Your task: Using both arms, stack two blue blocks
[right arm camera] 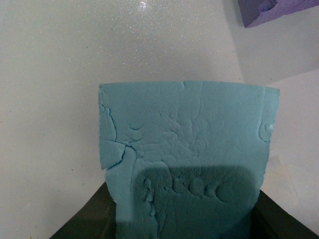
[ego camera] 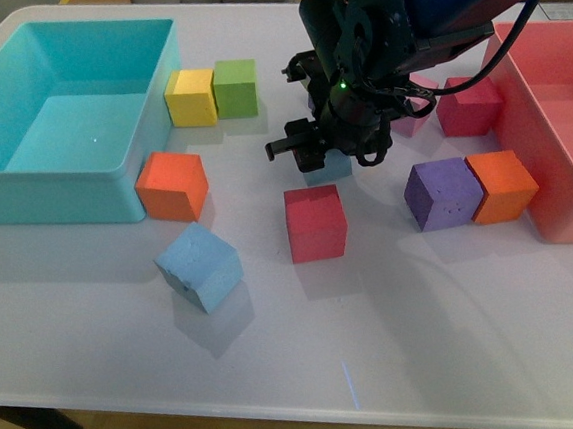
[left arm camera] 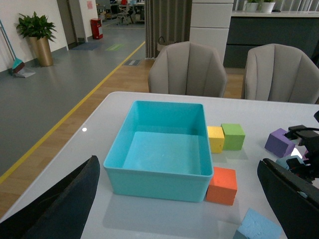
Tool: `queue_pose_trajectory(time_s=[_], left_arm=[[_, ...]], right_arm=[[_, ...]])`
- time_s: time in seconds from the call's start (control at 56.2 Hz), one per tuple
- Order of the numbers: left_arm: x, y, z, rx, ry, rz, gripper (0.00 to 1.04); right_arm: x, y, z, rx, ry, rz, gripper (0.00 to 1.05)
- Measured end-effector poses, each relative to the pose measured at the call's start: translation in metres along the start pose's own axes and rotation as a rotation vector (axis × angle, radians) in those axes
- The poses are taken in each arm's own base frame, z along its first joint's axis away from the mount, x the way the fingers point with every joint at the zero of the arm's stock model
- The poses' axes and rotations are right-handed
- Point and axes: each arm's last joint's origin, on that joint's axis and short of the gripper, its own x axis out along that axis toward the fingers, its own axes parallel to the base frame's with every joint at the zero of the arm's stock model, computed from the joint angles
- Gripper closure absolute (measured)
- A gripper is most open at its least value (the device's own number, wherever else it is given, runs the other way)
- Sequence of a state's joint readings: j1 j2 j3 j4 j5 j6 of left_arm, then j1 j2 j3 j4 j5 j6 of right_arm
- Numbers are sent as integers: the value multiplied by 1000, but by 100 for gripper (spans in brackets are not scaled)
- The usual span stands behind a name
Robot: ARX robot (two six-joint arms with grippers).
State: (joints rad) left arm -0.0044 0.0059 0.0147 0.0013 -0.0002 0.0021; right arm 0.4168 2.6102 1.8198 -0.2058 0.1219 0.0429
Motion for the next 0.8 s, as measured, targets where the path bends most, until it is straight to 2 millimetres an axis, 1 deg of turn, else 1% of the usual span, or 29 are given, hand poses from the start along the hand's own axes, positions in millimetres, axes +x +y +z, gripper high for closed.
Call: queue_pose_trajectory(time_s=[0.053, 0.071, 0.178, 0.196, 0.231, 0.285, 0.338, 0.409, 0.516, 0.676, 0.729, 0.801], left_arm=[[0, 0, 0, 0, 0, 0, 9], [0, 0, 0, 0, 0, 0, 9], [0, 0, 0, 0, 0, 0, 9], [0, 0, 0, 0, 0, 0, 9], [0, 0, 0, 0, 0, 0, 9], [0, 0, 0, 0, 0, 0, 9], [0, 0, 0, 0, 0, 0, 9], [0, 0, 0, 0, 0, 0, 9], [0, 0, 0, 0, 0, 0, 9], [0, 0, 0, 0, 0, 0, 9], [0, 0, 0, 0, 0, 0, 9], [0, 0, 0, 0, 0, 0, 9]], right_arm=[[1, 0, -2, 3, -2, 1, 42], [2, 0, -3, 3, -3, 1, 36], [3, 0, -7, 8, -7, 2, 23], [4, -1, -9, 12, -6, 4, 17], [5, -2, -11, 16, -7, 11, 12], [4, -2, -13, 24, -14, 17, 7], [1, -3, -14, 28, -25, 32, 9], [-5, -5, -12, 35, -47, 42, 9], [-23, -11, -5, 50, -105, 58, 9], [-64, -24, 7, 76, -231, 72, 9], [-75, -29, 8, 81, -261, 73, 9], [-100, -36, 6, 92, -316, 75, 9]])
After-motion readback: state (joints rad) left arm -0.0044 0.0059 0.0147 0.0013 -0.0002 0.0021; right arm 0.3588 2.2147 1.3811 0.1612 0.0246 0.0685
